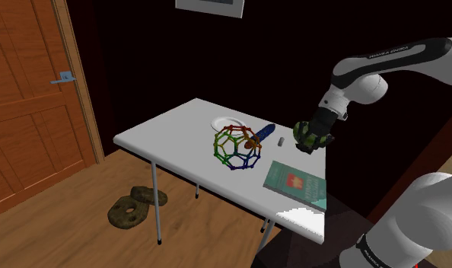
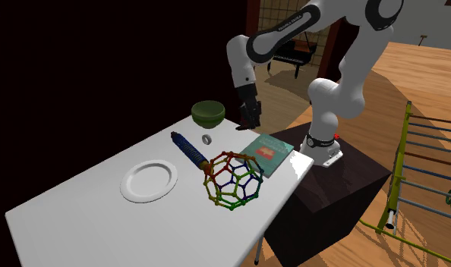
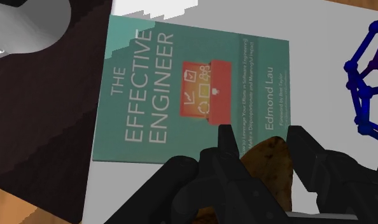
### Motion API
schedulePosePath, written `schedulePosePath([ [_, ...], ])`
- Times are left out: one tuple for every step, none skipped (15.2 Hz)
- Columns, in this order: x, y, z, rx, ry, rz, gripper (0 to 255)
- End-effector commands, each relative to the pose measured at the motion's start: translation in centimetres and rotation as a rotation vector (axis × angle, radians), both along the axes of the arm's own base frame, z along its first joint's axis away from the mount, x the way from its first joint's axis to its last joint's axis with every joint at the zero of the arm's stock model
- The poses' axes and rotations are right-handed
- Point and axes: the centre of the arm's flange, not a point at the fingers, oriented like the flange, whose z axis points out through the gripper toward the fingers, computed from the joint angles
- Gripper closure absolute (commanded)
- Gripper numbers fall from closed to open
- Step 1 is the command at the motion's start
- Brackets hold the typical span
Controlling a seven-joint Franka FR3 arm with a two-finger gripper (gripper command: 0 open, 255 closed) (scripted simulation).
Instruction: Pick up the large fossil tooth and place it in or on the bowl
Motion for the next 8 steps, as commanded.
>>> schedulePosePath([
  [0.0,-0.1,1.1,0.0,0.001,0.0,255],
  [0.0,-0.1,1.6,0.0,0.001,0.0,255],
  [0.0,-0.1,2.1,0.0,0.001,0.0,255],
  [0.0,-0.1,2.7,0.0,0.001,0.0,255],
  [0.0,-0.1,3.2,0.0,0.001,0.0,255],
  [0.0,-0.1,3.7,0.0,0.001,0.0,255],
  [0.0,-0.1,4.2,0.0,0.001,0.0,255],
  [0.0,-0.1,4.8,0.0,0.001,0.0,255],
])
